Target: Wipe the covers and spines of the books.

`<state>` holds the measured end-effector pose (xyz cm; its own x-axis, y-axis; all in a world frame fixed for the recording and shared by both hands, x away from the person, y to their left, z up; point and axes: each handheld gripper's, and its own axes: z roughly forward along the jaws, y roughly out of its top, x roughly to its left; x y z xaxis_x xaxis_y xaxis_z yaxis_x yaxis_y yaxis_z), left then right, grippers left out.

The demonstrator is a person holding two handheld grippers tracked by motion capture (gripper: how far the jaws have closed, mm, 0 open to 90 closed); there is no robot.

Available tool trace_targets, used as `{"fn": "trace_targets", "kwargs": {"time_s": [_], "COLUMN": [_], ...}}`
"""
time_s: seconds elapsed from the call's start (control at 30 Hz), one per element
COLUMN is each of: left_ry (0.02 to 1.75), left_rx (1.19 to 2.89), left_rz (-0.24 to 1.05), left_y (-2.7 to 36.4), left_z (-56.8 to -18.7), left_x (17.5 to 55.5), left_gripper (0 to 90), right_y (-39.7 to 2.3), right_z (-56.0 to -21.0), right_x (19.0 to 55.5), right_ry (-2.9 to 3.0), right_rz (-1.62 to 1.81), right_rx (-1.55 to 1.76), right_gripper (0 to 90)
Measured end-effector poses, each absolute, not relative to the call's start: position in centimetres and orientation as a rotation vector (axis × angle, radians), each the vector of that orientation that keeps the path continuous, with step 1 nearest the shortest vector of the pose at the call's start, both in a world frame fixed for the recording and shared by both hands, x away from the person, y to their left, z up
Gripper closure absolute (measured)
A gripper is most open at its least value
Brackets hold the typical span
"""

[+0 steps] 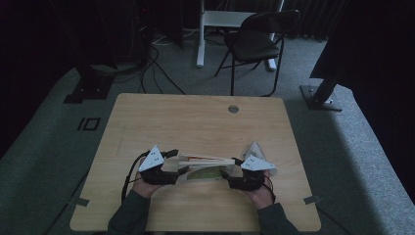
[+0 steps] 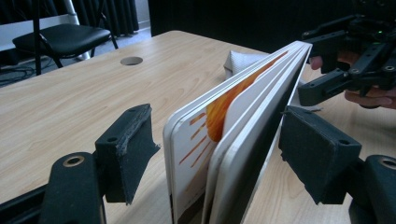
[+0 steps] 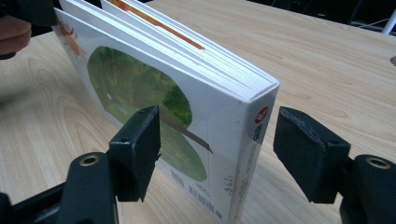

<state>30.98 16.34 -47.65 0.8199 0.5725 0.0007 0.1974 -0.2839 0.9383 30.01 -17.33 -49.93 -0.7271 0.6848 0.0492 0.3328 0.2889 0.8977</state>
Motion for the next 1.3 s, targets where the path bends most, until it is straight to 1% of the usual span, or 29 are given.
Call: {"fn": "trace_targets", "kwargs": {"time_s": [0.43, 0.63, 0.83, 1.0, 1.3], "left_ry": [0.551, 0.554, 0.542, 0.550, 0.549], "left_rx": [1.884, 1.894, 1.903, 1.905, 1.898], "left_rz": [0.375, 0.328, 0.308, 0.318, 0.318], "left_y": [15.0, 14.7, 14.4, 14.2, 14.5], "left_z": [-48.0, -48.7, -49.0, -49.1, -49.2], "left_x": [32.7, 33.3, 33.5, 33.4, 33.3], "left_gripper": [27.1, 27.0, 29.2, 38.9, 47.0], "right_y": [-17.3, -17.2, -17.2, -17.3, -17.3], "right_z": [-50.0, -50.1, -50.1, -50.1, -50.2], "right_x": [30.0, 30.1, 30.1, 30.1, 30.2], "right_ry": [2.226, 2.228, 2.229, 2.228, 2.214], "right_rz": [1.417, 1.418, 1.416, 1.408, 1.383], "right_rx": [0.918, 0.920, 0.920, 0.926, 0.946], "right_gripper": [30.9, 30.9, 30.9, 30.9, 31.3]}}
